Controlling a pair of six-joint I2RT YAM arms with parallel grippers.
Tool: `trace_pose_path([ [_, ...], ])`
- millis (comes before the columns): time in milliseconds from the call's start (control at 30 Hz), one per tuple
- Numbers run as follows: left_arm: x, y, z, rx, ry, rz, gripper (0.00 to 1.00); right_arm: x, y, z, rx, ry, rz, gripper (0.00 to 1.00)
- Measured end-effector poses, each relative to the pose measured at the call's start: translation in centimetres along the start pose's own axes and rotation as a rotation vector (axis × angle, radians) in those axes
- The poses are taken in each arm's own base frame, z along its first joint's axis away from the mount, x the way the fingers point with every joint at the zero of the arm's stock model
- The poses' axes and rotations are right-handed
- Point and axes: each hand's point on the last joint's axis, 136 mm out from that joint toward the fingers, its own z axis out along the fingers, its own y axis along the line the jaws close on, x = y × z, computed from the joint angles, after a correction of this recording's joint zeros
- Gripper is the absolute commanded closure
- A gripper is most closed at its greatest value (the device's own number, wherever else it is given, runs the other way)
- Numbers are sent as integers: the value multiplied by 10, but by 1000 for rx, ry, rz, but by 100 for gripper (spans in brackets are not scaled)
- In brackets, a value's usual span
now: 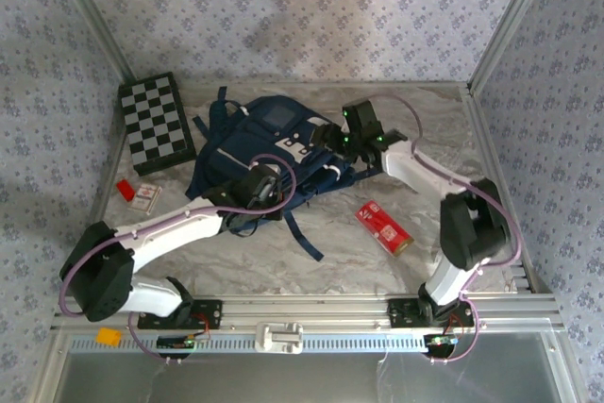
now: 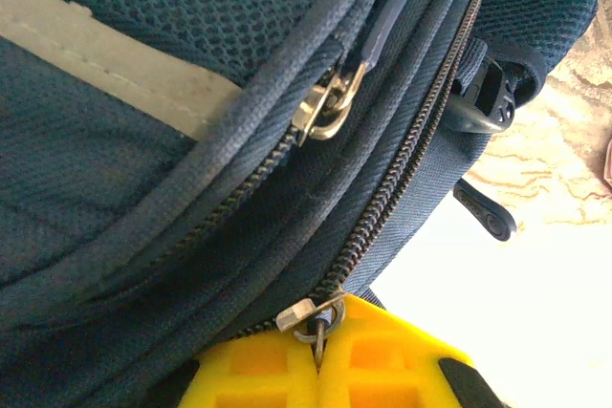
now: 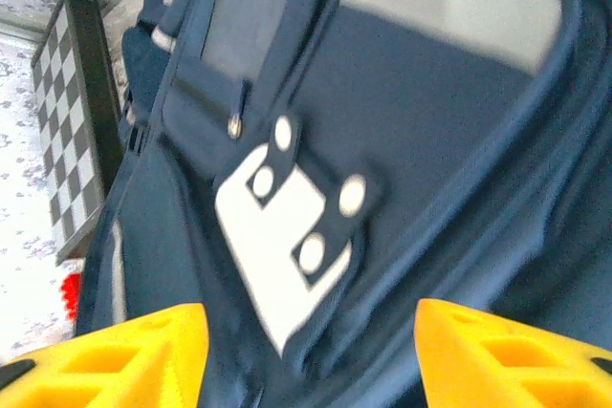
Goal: Pack the student bag
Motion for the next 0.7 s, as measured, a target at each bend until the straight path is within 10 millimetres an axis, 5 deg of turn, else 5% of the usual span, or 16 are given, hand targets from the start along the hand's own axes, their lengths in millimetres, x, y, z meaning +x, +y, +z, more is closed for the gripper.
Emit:
trace_pose_path([
  [133,1,-1,0,3,3,1,100,58,6,-15,-39,72,78,43],
  [300,1,0,0,1,5,2,100,117,3,11,-34,174,217,43],
  [500,2,1,0,-3,9,12,100,124,18,41,-56,186,302,48],
  [700,0,7,0,-29,3,28,100,120,29,56,-94,178,332,87],
])
